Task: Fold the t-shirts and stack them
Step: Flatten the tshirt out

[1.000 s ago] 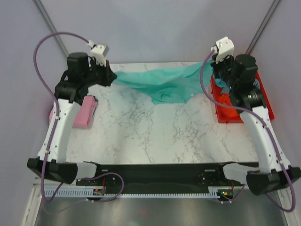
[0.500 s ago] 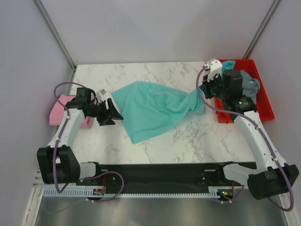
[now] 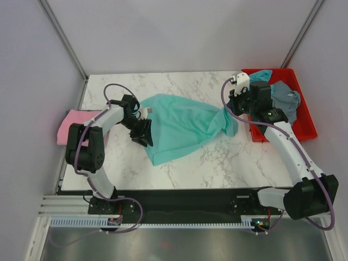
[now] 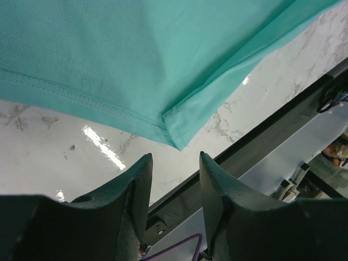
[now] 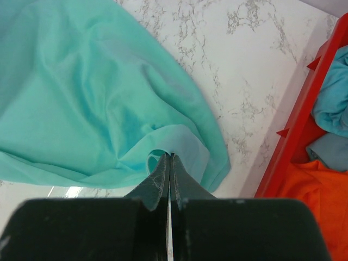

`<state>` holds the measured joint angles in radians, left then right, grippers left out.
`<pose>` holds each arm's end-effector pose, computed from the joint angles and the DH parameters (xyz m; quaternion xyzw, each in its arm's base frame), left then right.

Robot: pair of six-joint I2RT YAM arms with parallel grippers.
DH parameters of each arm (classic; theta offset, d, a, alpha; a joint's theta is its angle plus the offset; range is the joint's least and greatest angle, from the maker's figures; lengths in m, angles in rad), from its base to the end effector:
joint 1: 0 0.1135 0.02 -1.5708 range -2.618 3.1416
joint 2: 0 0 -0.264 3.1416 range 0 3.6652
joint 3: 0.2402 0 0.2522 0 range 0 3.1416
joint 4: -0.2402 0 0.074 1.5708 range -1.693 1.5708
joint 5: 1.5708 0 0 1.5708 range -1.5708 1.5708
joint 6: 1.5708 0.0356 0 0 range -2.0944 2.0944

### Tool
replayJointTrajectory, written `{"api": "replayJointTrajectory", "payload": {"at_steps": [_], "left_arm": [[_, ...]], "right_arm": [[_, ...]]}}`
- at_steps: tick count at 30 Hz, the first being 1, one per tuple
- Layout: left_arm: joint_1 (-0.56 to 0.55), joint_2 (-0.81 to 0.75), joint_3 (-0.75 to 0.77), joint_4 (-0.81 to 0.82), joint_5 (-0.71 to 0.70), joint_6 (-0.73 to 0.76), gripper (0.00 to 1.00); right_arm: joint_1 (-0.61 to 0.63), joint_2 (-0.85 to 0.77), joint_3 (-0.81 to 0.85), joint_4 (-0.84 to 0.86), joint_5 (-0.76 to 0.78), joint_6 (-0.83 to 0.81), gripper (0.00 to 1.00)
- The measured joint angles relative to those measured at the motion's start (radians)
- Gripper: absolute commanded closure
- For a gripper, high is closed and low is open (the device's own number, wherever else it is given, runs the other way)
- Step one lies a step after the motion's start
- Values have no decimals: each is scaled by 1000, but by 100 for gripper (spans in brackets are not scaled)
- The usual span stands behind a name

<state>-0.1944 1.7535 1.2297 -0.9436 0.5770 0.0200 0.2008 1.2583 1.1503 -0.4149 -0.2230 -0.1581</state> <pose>0.3110 -0.0810 0.1993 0.1171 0.9503 -0.2874 0.0246 0.2758 0.0642 0.3437 -0.2084 0.8367 0.1069 0.4950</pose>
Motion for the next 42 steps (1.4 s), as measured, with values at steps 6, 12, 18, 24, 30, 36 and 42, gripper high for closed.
{"api": "replayJointTrajectory", "payload": {"at_steps": [6,12,18,24,30,36,42], "left_arm": [[-3,77,29,-48,-45,33,49],[-15,145,63,-58,-50,35,44],[-92,186,81,-72,-46,42,45],[-136,236,90,-74,-40,42,48],[-134,265,95,-77,-40,42,50],[-139,287,120,-80,-35,43,66],[-155,289,123,-80,-17,50,72]], "right_arm": [[0,23,1,3,0,-5,100],[0,35,7,3,0,-7,100],[0,45,27,4,2,-14,100],[0,46,31,3,10,-23,100],[-2,46,31,4,14,-30,100],[-3,46,31,4,14,-33,100],[-3,46,31,8,14,-40,100]]}}
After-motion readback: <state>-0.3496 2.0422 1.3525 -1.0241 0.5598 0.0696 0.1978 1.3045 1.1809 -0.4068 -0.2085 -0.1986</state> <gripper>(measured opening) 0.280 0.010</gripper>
